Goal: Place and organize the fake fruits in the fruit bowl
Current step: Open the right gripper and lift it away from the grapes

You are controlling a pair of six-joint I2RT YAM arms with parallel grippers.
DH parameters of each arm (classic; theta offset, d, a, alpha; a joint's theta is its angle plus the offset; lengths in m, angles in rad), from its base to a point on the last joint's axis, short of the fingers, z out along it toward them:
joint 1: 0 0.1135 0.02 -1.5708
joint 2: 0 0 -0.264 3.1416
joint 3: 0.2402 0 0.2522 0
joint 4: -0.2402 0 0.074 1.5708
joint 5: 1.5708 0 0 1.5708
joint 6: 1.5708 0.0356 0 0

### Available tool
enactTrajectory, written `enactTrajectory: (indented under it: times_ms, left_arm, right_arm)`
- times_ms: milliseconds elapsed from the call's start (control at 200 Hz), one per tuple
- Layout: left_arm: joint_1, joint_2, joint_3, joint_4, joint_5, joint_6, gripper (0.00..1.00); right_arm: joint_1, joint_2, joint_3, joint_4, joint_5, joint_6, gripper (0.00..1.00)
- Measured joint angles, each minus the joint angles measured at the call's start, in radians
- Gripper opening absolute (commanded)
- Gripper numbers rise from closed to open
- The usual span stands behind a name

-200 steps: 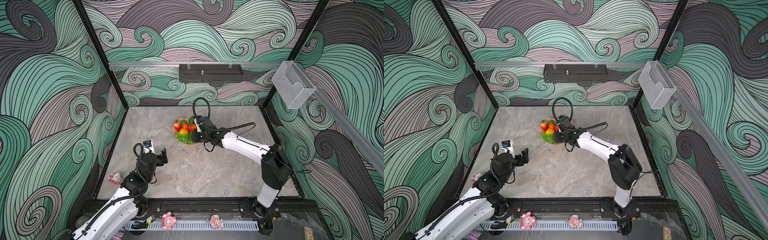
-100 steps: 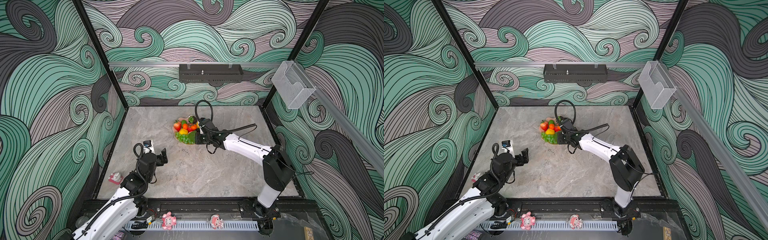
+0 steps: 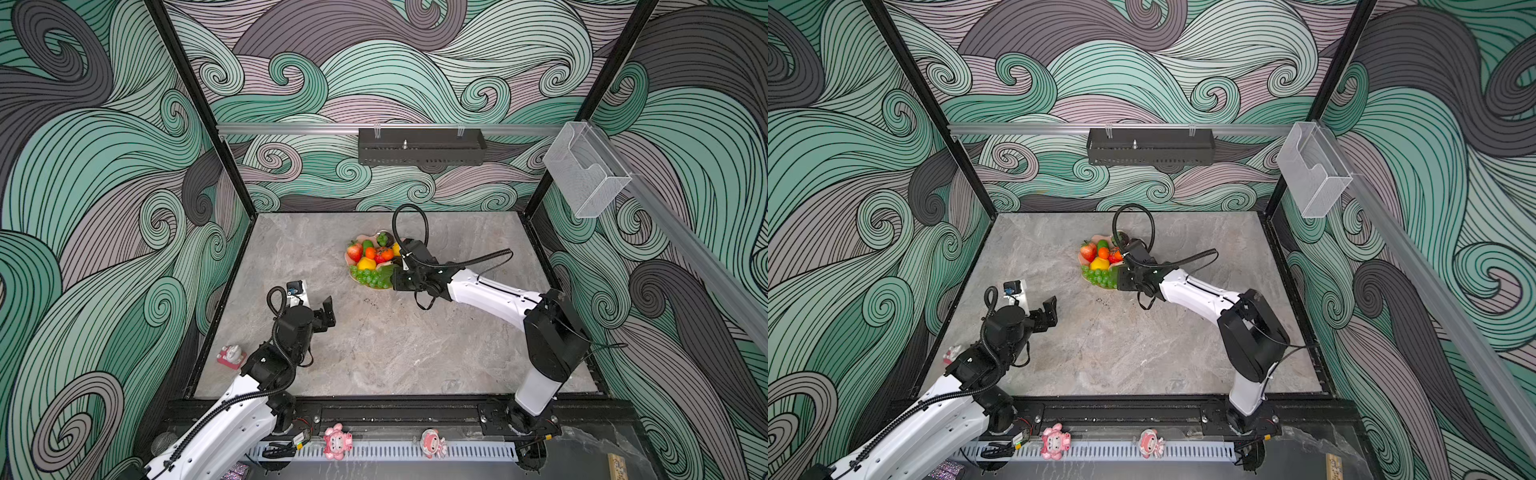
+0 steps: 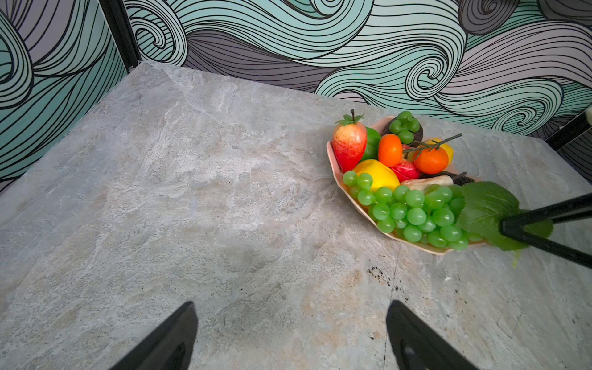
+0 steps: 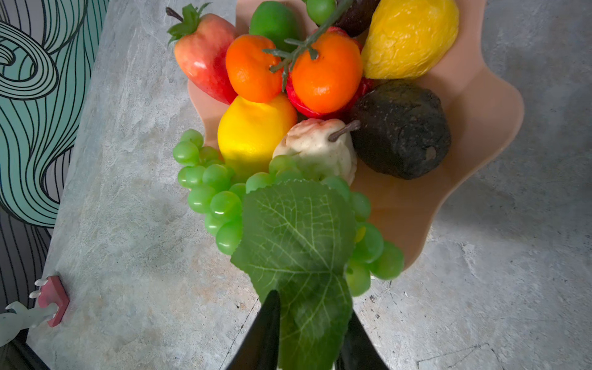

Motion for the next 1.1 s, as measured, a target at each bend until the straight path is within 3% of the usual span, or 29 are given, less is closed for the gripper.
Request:
enactTrajectory:
  times_ms: [160,475,515,716,861,956,1101]
  left_arm:
    - [0.0,0.0,0.0,0.0,0.0,0.0,0.94]
    - [0.0,0.018,0.0,0.007,0.001,0.001,0.94]
    - [0.0,0.019,0.0,0.007,0.001,0.002,0.99]
    - [0.0,0.017,0.0,0.009,-0.018,0.02,0.99]
    - [0.0,0.018,0.0,0.054,-0.062,0.039,0.99]
    - [0.0,0.048,0.001,0.111,-0.125,0.056,0.99]
    - [0.006,0.216,0.039,0.206,-0.226,0.169,0.99]
  right_arm:
    - [0.0,0.0,0.0,0.002,0.0,0.008,0.4]
    - [0.0,-0.068,-0.021,-0.025,0.006,-0.007,0.73]
    - [0.0,-0.084,-0.024,-0.03,0.01,-0.012,0.76]
    - [-0.009,-0.192,-0.045,-0.074,0.049,-0.061,0.83]
    - [-0.048,-0.337,-0.103,-0.108,0.159,-0.131,0.88]
    - [-0.107,-0.426,-0.157,-0.113,0.268,-0.177,0.99]
    - [-0.217,-0.488,-0.27,-0.08,0.484,-0.25,0.99]
